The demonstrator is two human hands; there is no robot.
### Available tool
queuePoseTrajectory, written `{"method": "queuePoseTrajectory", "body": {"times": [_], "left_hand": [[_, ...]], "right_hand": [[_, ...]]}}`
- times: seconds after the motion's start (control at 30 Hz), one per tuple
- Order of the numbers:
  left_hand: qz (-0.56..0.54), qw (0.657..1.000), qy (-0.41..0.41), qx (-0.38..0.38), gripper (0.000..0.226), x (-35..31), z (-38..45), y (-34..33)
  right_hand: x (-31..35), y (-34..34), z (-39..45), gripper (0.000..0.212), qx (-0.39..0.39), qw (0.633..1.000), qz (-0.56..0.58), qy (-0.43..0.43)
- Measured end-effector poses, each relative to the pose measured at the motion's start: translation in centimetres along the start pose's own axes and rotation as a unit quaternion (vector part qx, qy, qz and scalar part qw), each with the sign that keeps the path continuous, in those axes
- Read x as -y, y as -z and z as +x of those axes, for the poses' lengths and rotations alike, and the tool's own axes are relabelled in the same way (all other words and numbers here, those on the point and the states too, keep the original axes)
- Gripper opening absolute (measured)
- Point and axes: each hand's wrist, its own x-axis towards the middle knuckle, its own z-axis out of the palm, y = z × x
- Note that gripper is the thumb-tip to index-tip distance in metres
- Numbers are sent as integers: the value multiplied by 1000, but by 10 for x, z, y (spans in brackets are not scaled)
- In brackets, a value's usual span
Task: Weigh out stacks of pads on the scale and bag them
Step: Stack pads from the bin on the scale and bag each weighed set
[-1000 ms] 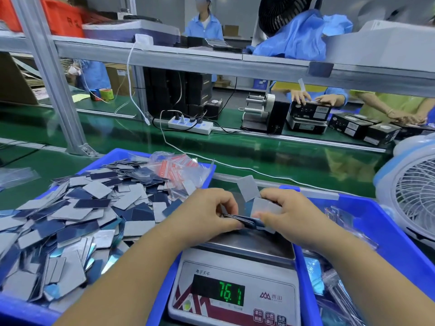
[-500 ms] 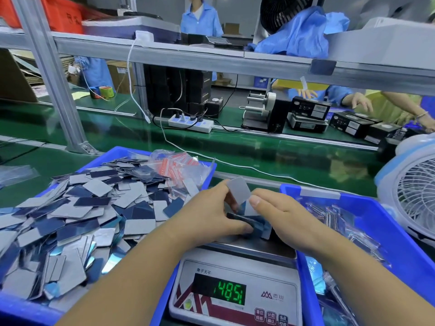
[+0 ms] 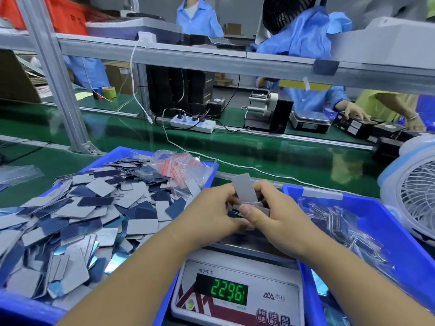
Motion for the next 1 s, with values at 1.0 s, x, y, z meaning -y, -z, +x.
{"method": "queuePoseTrajectory", "body": {"times": [1.0], "left_hand": [[69,997,14,25,57,5,-2,3]], "right_hand": [[-7,25,3,22,95,989,-106,-42]]}}
